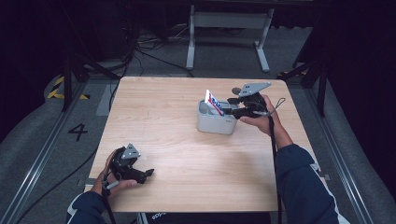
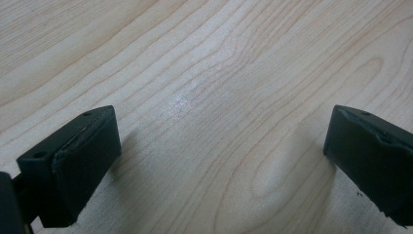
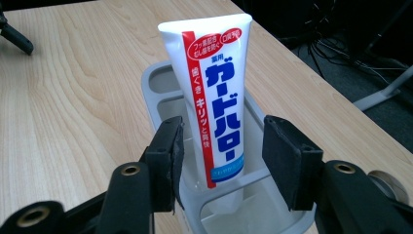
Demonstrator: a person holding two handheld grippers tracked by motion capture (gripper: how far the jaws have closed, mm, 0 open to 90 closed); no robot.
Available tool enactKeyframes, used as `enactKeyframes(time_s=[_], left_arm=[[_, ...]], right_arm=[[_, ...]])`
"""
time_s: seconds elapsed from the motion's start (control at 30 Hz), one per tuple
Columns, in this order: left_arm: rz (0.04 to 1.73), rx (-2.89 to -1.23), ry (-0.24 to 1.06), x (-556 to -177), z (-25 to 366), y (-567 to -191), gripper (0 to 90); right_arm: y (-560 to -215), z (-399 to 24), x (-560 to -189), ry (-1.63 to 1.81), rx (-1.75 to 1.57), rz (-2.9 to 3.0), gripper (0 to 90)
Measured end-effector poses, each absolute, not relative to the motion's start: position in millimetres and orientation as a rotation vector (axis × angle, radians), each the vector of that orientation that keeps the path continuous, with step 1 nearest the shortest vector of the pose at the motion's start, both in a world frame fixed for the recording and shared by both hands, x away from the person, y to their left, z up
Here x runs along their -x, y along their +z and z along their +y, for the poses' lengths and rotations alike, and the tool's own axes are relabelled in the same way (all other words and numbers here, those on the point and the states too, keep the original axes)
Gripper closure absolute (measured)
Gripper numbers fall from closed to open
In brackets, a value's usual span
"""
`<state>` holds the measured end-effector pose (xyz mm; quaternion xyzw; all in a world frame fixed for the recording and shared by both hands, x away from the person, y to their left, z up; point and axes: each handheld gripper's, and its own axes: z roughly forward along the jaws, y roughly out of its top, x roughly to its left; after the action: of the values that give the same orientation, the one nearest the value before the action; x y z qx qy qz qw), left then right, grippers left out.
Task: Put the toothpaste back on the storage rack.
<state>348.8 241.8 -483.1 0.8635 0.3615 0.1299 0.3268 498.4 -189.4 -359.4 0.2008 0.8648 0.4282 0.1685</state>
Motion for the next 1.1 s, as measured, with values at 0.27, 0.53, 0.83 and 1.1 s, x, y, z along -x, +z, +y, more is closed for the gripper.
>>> enactKeyframes(time_s=[0.27,0.53,0.83,1.1], left_arm=[[0.946,-2.261,0.342,-349,242,-483,0.5],[0.946,-2.262,0.335,-349,242,-483,0.4],[0.942,-2.266,0.337,-349,242,-483,0.3],[0.942,-2.266,0.335,-349,242,-483,0.3]], right_arm=[[-356,-194,-483,1.17,-0.564,2.463,42.8],[-354,-205,-468,1.129,-0.577,2.447,35.4],[-359,-221,-451,1.07,-0.586,2.454,33.5],[-365,-236,-438,1.013,-0.591,2.459,30.8]])
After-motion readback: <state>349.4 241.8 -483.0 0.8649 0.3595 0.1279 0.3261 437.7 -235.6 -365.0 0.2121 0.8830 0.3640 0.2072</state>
